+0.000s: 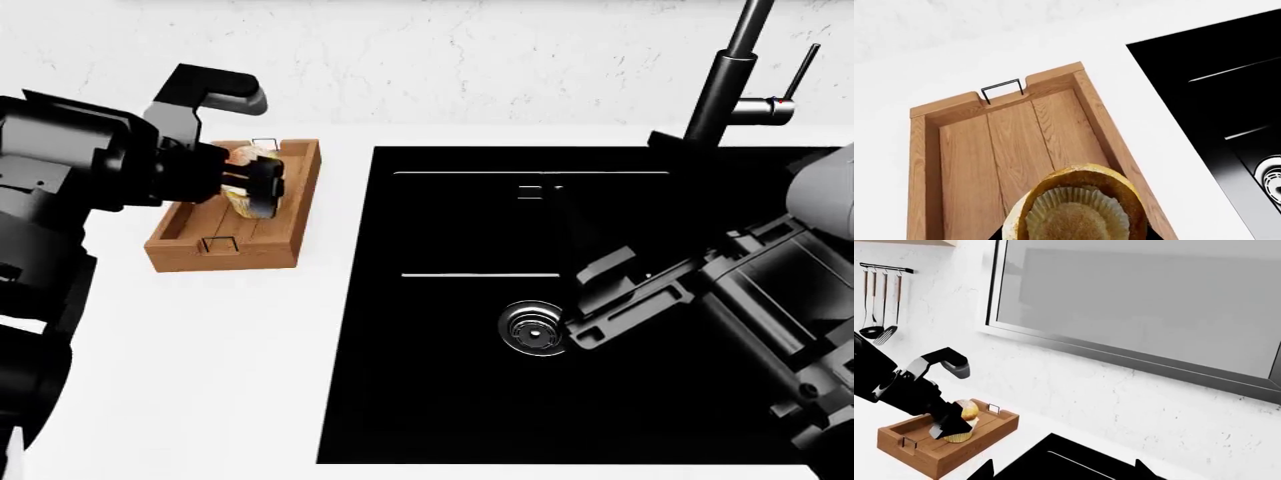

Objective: Move the fresh-baked cupcake off the tray onto the counter, and place the bowl used for mixing into the sink.

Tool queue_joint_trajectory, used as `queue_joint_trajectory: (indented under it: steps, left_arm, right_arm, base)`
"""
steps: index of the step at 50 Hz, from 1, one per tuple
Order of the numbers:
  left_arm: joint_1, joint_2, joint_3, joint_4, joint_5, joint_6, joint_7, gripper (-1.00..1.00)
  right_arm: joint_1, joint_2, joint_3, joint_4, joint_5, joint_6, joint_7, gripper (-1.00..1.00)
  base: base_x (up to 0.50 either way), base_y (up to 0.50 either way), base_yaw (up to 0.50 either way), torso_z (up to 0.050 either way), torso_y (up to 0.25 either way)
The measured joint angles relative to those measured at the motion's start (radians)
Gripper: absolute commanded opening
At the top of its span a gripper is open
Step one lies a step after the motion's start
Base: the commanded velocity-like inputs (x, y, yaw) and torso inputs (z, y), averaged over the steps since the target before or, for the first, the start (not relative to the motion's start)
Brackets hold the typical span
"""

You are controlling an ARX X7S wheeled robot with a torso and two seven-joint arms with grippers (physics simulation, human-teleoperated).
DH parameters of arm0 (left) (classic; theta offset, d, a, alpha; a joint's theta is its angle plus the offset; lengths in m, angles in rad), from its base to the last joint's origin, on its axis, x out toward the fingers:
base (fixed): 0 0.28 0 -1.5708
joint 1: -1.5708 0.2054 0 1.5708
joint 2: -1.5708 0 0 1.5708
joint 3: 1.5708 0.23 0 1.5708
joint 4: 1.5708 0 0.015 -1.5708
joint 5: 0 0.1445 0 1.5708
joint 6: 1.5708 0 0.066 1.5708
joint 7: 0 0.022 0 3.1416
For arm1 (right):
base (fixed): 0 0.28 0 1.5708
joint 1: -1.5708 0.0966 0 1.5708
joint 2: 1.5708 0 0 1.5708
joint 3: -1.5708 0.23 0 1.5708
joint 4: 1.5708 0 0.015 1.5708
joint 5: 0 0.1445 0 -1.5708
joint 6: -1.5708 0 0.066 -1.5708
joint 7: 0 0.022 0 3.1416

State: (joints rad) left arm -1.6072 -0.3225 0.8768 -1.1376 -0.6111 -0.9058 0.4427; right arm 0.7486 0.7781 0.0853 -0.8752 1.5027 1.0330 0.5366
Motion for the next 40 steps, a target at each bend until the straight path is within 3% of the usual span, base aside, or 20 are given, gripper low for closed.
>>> queue_joint_trajectory:
  steps: [21,40]
  left_arm:
    - [-0.001,-0.023,-0.008,0.057,-0.017,-0.020,-0.011,-1.00]
    - [-0.018,-0.099,-0.016,0.198,-0.030,-0.083,-0.059,-1.00]
  right_arm:
    - [-0.008,0.005,-0.002,0.001,-0.009,-0.010,-0.006,1.00]
    - [-0.012,0.008,-0.006,-0.001,-0.012,-0.017,-0.003,1.00]
  base:
    - [0.00,0.00,0.00,0.000,0.000]
    - [0.00,0.00,0.00,0.000,0.000]
